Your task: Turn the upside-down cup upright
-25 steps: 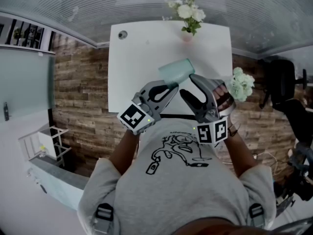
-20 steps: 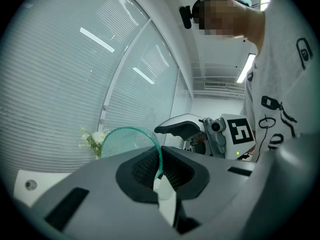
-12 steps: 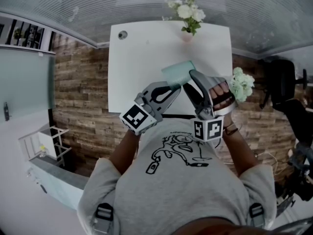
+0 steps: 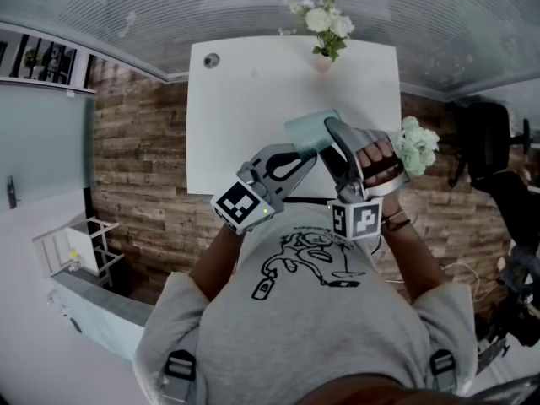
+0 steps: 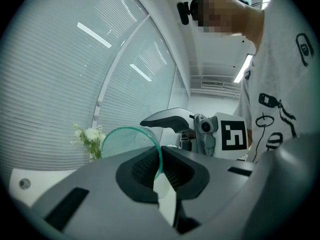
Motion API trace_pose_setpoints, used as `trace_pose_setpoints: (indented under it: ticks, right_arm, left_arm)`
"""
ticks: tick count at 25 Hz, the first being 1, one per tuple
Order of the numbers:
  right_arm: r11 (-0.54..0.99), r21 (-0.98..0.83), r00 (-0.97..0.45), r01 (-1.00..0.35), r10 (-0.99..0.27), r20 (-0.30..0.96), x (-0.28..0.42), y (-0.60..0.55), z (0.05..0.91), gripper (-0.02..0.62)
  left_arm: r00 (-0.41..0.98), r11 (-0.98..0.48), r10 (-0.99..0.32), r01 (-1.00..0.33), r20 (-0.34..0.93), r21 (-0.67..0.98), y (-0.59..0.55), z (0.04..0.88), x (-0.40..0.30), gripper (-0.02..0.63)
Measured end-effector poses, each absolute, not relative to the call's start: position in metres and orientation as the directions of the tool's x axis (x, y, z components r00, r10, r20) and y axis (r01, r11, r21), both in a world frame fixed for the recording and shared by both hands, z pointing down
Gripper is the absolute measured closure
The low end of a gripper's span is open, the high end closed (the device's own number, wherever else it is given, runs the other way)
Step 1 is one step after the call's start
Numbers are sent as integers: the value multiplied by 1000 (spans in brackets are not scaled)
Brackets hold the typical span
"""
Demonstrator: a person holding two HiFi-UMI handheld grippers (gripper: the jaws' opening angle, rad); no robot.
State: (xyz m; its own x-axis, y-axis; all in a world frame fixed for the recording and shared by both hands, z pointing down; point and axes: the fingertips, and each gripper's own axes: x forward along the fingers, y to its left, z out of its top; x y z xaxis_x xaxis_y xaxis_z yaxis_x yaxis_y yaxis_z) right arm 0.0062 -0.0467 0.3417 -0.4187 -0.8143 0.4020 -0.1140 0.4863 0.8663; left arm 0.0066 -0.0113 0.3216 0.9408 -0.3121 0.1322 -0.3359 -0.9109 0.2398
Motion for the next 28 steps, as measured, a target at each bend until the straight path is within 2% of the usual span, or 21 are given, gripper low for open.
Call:
trace_pose_setpoints:
  ticks: [28]
  right_arm:
    - [525,846,-385,-93,-802,456,12,-51,354,250]
  left_arm:
    - [951,-927,-270,-299,148,226,0,321,18,592]
